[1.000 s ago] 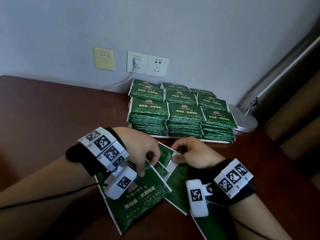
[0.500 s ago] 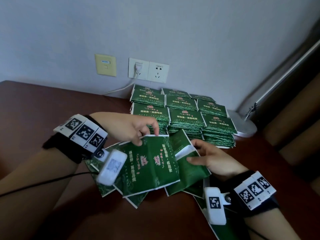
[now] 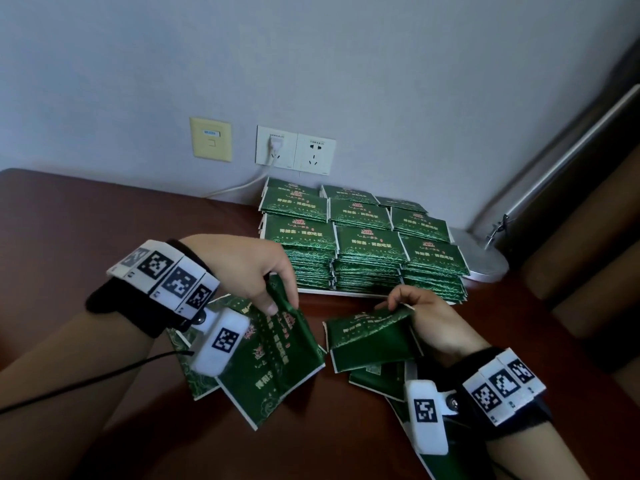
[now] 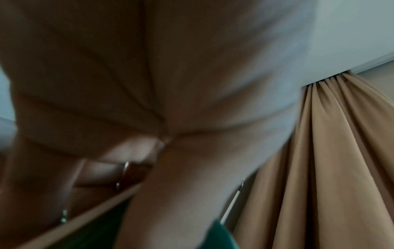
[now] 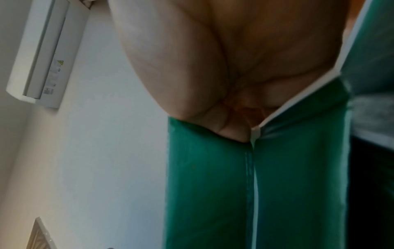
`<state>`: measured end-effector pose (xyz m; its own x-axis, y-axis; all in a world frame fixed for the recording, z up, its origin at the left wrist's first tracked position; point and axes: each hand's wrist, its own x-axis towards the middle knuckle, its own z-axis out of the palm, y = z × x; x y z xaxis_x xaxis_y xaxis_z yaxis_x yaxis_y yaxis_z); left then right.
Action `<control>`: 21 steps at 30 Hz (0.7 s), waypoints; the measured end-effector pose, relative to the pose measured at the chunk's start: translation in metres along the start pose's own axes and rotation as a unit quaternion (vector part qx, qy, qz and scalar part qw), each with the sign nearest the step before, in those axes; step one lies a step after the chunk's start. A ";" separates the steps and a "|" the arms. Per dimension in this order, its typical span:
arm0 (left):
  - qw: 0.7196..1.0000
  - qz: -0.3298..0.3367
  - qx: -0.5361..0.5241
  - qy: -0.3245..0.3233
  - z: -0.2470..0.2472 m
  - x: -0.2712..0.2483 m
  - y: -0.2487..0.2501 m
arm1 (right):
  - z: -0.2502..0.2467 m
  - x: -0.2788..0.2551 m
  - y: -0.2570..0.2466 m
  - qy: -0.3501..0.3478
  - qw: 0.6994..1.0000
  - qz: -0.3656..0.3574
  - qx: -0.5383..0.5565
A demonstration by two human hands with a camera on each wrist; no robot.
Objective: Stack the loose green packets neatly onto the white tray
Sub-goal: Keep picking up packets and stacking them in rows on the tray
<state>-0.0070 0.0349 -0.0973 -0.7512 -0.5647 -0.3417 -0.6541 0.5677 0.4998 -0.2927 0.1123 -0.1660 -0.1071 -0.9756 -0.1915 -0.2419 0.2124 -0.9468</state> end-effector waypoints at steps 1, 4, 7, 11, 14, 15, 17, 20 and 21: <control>1.000 0.001 -0.003 0.015 -0.001 0.000 -0.001 | 0.001 0.000 0.000 0.001 1.000 0.012 0.002; 0.999 -0.004 0.002 0.053 -0.002 0.001 -0.002 | 0.001 0.001 0.001 0.019 0.998 0.037 0.039; 0.997 -0.007 0.013 0.070 -0.003 0.002 -0.002 | 0.001 0.001 0.000 0.005 0.998 0.051 0.047; 0.994 -0.021 0.013 0.106 -0.006 0.001 -0.005 | -0.006 -0.005 0.000 -0.050 0.973 0.003 -0.226; 0.988 -0.011 -0.020 0.155 -0.008 0.002 -0.008 | -0.004 -0.008 -0.001 -0.053 0.983 -0.010 -0.175; 0.983 -0.013 -0.048 0.175 -0.007 0.002 -0.008 | -0.004 -0.009 -0.001 -0.051 0.986 -0.019 -0.157; 0.968 -0.012 -0.113 0.225 -0.008 0.002 -0.007 | -0.009 -0.010 -0.004 -0.035 0.989 -0.037 -0.136; 0.927 0.016 -0.196 0.320 -0.012 0.003 -0.007 | -0.013 -0.011 -0.017 -0.002 0.998 -0.055 -0.025; 0.908 0.018 -0.236 0.346 -0.015 0.003 -0.007 | -0.014 -0.009 -0.023 0.017 0.998 -0.057 0.037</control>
<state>-0.0038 0.0206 -0.0901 -0.4291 -0.8848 0.1816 -0.3975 0.3655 0.8417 -0.2996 0.1166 -0.1389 -0.1168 -0.9904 -0.0745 -0.1821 0.0951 -0.9787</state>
